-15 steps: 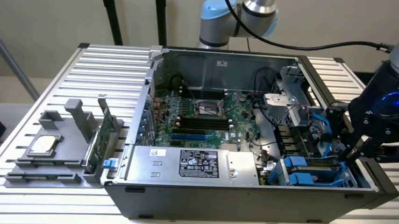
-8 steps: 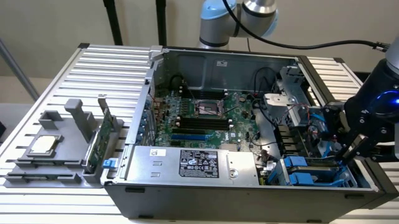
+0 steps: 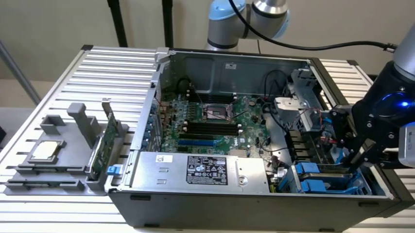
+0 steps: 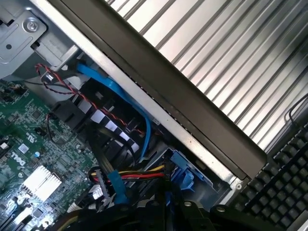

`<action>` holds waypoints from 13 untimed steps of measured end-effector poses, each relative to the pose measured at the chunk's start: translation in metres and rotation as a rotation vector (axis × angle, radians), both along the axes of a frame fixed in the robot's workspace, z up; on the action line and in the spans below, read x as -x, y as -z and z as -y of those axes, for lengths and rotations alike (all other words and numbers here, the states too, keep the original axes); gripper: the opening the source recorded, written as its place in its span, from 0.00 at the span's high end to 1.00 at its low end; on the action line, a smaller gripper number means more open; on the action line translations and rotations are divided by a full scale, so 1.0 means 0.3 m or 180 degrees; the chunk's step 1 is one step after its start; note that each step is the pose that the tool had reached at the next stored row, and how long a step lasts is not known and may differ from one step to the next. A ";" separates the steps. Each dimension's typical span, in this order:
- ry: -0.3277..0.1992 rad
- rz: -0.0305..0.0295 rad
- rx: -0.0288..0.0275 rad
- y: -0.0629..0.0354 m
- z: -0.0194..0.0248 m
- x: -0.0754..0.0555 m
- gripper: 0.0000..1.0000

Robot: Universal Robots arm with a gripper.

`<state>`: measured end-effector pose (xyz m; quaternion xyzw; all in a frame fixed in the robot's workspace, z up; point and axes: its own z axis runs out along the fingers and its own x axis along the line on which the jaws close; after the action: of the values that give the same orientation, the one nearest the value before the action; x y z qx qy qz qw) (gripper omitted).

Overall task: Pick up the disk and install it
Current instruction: 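Insert the first disk wire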

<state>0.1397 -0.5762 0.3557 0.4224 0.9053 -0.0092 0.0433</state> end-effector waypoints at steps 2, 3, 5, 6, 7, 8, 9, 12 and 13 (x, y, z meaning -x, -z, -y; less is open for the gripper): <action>0.0044 0.0000 0.0001 0.001 0.000 0.011 0.84; 0.0071 0.0000 0.0000 0.002 -0.001 0.015 0.84; 0.0132 0.0000 0.0000 0.004 -0.001 0.020 0.84; 0.0161 0.0000 0.0000 0.005 -0.001 0.022 0.84; 0.0192 0.0000 0.0000 0.006 -0.001 0.025 0.84; 0.0225 0.0000 0.0000 0.007 -0.001 0.027 0.84; 0.0254 0.0000 0.0001 0.007 -0.001 0.031 0.84; 0.0340 0.0000 0.0000 0.008 -0.001 0.040 0.84; 0.0370 0.0000 0.0000 0.008 -0.002 0.043 0.84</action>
<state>0.1269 -0.5758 0.3533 0.4743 0.8793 -0.0118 0.0427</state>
